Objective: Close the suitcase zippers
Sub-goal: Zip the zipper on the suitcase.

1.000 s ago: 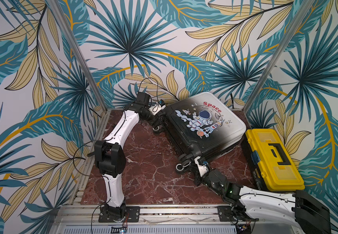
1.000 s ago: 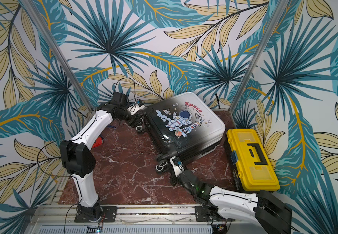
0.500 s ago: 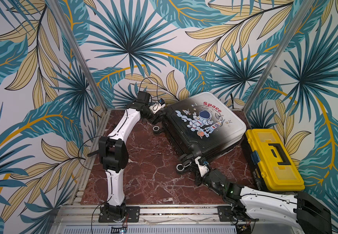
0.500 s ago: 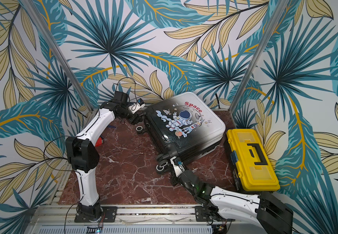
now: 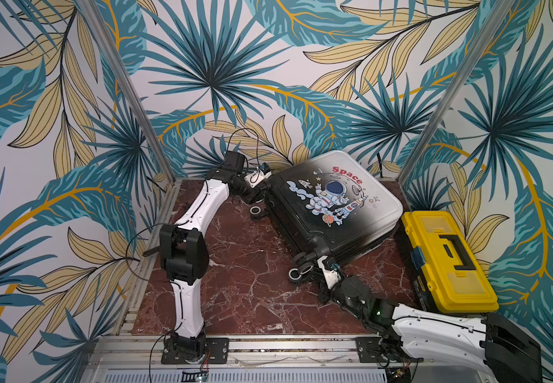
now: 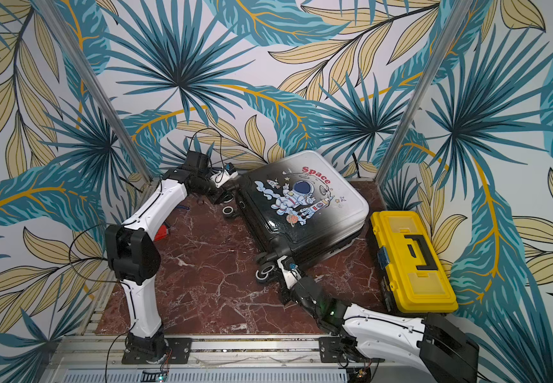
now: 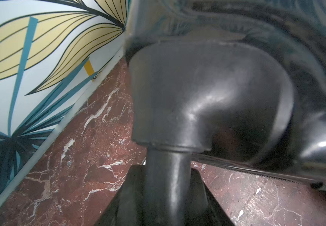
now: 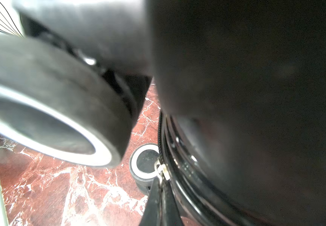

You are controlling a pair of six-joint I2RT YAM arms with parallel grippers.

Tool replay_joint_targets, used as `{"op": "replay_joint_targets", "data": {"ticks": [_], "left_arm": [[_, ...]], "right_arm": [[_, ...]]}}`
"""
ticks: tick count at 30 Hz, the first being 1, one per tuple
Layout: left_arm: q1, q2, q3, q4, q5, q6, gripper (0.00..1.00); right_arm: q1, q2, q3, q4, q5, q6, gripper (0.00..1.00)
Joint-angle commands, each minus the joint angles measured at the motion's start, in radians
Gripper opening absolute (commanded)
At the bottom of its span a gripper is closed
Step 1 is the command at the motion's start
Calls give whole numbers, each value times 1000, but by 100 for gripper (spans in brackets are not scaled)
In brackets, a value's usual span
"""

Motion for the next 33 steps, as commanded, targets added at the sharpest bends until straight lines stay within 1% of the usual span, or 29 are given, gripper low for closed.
{"op": "replay_joint_targets", "data": {"ticks": [1,6,9,13,17,19,22,24,29,31,33], "left_arm": [[6,-116,-86,-47,25,-70,11],[4,-255,-250,-46,3,-115,14],[4,-341,-356,-45,33,-155,14],[-3,-441,-480,-45,54,-195,15],[-19,-538,-576,-45,109,-246,15],[-43,-585,-618,-45,132,-273,15],[-107,-643,-665,-44,135,-308,15],[-136,-665,-686,-45,180,-332,16],[-203,-690,-703,-45,263,-380,16],[-233,-691,-703,-44,267,-387,16],[-254,-684,-700,-45,283,-400,16]], "right_arm": [[-8,-6,28,45,17,4,0],[-9,-44,48,-19,65,-12,0],[-15,-74,54,-70,70,-27,0],[-40,-117,29,-91,58,-23,0],[-86,-141,-9,-55,10,-26,0],[-98,-150,-29,-14,-12,-19,0],[-99,-155,-67,75,-58,0,0],[-99,-146,-86,138,-98,16,0],[-99,-89,-136,363,-209,38,0],[-99,-67,-109,327,-226,24,0],[-98,-39,-115,376,-227,17,0]]}}
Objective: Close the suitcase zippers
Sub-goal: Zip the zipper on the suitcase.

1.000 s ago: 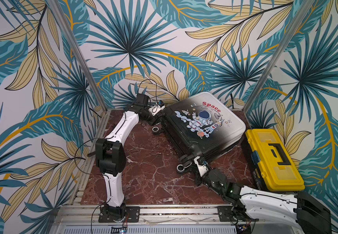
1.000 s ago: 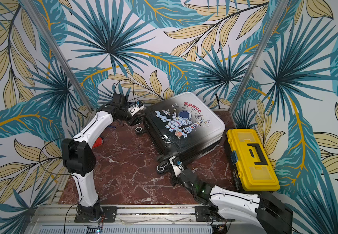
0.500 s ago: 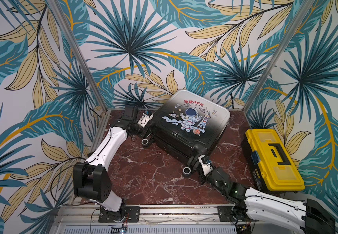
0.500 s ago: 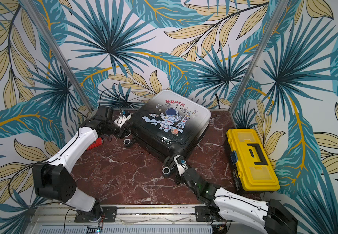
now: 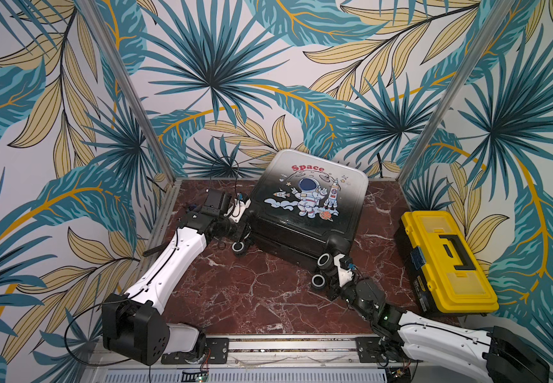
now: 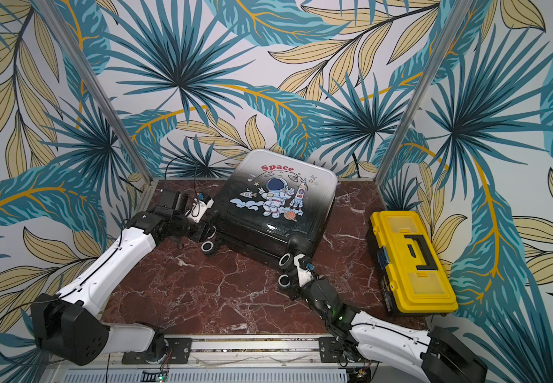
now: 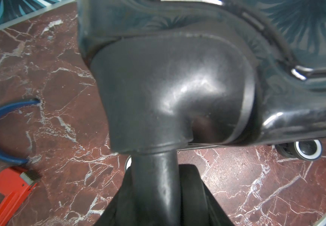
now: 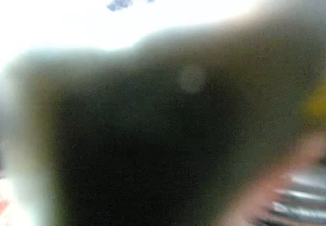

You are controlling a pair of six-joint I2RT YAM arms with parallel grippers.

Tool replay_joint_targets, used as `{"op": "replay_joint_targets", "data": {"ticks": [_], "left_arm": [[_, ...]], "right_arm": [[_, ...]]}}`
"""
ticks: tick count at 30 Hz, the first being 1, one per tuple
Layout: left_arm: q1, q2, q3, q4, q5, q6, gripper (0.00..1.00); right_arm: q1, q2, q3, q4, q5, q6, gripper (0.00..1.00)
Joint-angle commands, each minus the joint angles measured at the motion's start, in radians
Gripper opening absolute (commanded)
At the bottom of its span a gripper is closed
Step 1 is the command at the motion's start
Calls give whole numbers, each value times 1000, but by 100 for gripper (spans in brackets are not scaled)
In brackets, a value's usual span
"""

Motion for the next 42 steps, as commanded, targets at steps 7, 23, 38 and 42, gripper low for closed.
{"op": "replay_joint_targets", "data": {"ticks": [7,23,38,42], "left_arm": [[-253,-18,7,-74,514,24,16],[-288,1,-5,-38,372,-23,17],[-163,12,-56,106,153,-43,16],[-163,31,-29,112,175,-46,17]], "right_arm": [[19,32,-32,302,-124,-91,0],[19,2,-41,134,-4,-66,3],[18,-183,222,-654,214,11,50],[20,-216,304,-857,199,134,56]]}}
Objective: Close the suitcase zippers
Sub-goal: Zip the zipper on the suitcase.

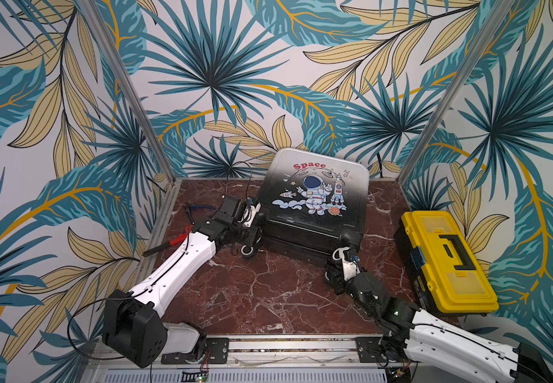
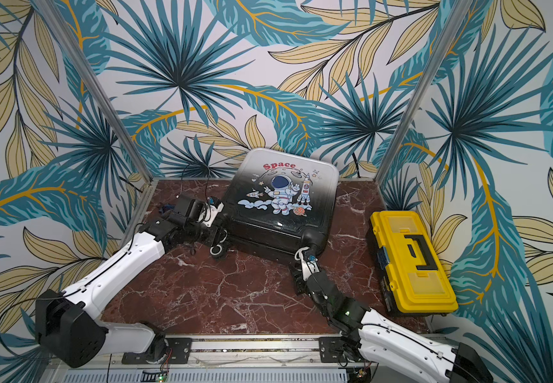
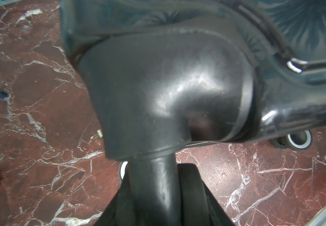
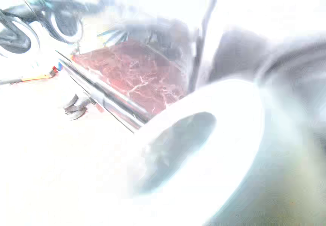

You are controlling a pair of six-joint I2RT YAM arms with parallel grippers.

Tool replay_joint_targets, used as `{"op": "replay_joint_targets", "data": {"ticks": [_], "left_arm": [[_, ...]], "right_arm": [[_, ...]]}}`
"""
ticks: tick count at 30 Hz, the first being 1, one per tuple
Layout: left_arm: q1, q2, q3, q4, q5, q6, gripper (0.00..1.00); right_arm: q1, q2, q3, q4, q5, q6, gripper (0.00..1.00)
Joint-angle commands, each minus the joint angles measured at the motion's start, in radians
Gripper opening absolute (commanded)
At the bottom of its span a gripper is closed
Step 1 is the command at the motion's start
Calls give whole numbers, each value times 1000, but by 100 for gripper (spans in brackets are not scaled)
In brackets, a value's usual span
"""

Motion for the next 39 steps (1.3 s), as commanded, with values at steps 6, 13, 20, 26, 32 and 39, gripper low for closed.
{"op": "replay_joint_targets", "data": {"ticks": [6,13,20,26,32,39], "left_arm": [[-40,49,56,50,275,101,18],[-40,61,53,81,261,101,19],[-38,84,52,107,241,107,20],[-6,106,60,117,219,110,20],[-5,65,27,115,222,113,21],[-5,30,3,111,212,110,22]], "right_arm": [[29,-11,232,-604,-86,286,57],[84,-5,375,-649,-312,312,57],[158,129,521,-684,-370,339,60],[161,88,579,-759,-194,398,65],[168,248,663,-842,-1,590,64],[200,385,686,-1017,173,885,63]]}}
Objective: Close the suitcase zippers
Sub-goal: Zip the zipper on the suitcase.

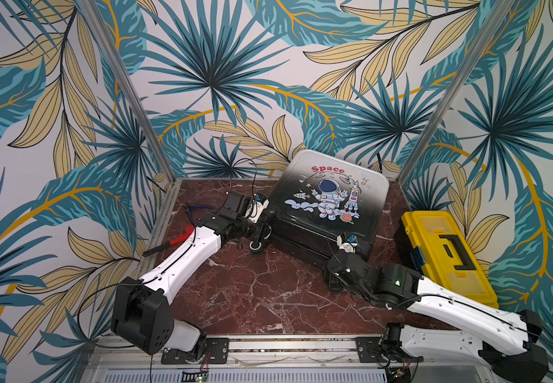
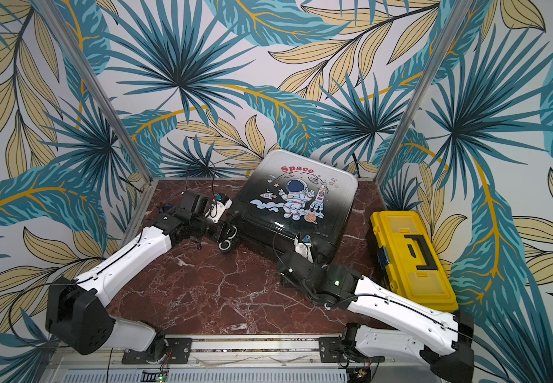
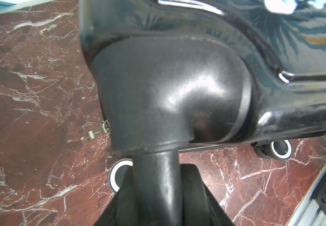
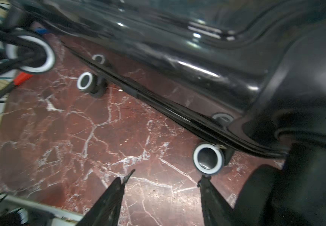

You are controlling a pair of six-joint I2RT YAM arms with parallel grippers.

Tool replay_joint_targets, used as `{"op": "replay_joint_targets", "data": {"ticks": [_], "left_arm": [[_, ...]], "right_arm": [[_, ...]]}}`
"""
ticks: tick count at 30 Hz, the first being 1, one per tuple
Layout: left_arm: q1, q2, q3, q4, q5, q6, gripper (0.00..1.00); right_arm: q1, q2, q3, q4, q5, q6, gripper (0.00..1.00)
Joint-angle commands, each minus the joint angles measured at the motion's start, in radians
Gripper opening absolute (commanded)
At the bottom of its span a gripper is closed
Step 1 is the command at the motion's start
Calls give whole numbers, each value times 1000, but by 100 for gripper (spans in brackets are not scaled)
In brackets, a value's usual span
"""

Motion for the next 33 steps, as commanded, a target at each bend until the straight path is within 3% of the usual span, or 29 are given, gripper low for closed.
{"op": "replay_joint_targets", "data": {"ticks": [1,6,11,16,24,33], "left_arm": [[-13,-51,-26,6,59,76,22],[-8,-114,-64,-12,-6,88,22],[-8,-131,-90,-12,149,53,22],[-7,-157,-93,-11,258,7,22],[-25,-179,-130,58,369,-81,22],[-93,-142,-156,196,310,-188,21]], "right_arm": [[19,19,-19,-125,124,219,64],[34,85,-80,-166,199,306,64],[24,92,-169,4,184,283,58],[-9,86,-182,-129,254,292,54],[-219,-26,-207,-65,138,-34,55],[-428,11,-172,107,43,-398,55]]}}
